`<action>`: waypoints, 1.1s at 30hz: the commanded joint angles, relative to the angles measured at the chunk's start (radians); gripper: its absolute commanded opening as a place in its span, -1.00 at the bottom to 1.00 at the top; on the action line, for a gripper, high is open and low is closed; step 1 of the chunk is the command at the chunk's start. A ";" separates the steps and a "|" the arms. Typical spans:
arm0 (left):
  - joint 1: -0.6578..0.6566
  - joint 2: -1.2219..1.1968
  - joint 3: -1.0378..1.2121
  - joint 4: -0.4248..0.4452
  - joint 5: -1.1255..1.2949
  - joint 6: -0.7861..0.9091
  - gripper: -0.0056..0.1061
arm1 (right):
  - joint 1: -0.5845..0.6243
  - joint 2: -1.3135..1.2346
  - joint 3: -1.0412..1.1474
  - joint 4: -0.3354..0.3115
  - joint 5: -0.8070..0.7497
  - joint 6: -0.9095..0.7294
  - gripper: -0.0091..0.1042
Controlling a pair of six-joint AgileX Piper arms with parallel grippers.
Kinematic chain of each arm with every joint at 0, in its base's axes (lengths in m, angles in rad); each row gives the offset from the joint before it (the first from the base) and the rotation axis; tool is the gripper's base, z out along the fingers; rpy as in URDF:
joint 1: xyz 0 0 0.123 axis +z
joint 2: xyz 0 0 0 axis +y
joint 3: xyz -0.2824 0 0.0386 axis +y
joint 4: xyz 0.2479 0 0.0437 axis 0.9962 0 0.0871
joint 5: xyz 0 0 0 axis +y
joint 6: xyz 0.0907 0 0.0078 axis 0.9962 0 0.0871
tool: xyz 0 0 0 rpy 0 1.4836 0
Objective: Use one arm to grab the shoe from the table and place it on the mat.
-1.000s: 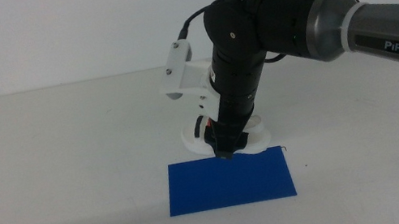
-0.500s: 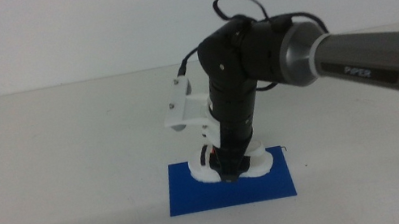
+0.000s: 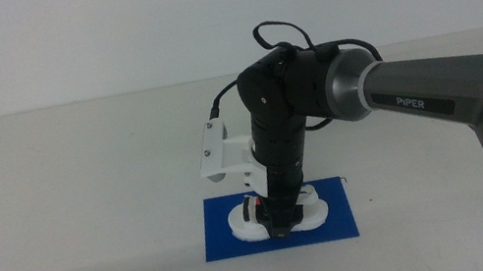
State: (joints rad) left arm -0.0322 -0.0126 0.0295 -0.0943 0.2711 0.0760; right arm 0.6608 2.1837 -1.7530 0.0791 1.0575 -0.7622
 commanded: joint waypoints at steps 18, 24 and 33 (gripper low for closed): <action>-0.004 -0.013 0.007 -0.008 -0.080 -0.004 0.78 | -0.009 -0.063 -0.032 0.013 -0.013 -0.013 -0.20; -0.004 -0.013 0.007 -0.008 -0.080 -0.004 0.78 | -0.009 -0.063 -0.032 0.002 -0.036 -0.013 -0.20; -0.004 -0.013 0.007 -0.008 -0.080 -0.004 0.78 | -0.009 -0.063 -0.032 -0.013 -0.045 -0.013 -0.20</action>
State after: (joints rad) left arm -0.0322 -0.0126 0.0295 -0.0943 0.2711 0.0760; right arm 0.6608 2.1837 -1.7530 0.0745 1.0308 -0.7654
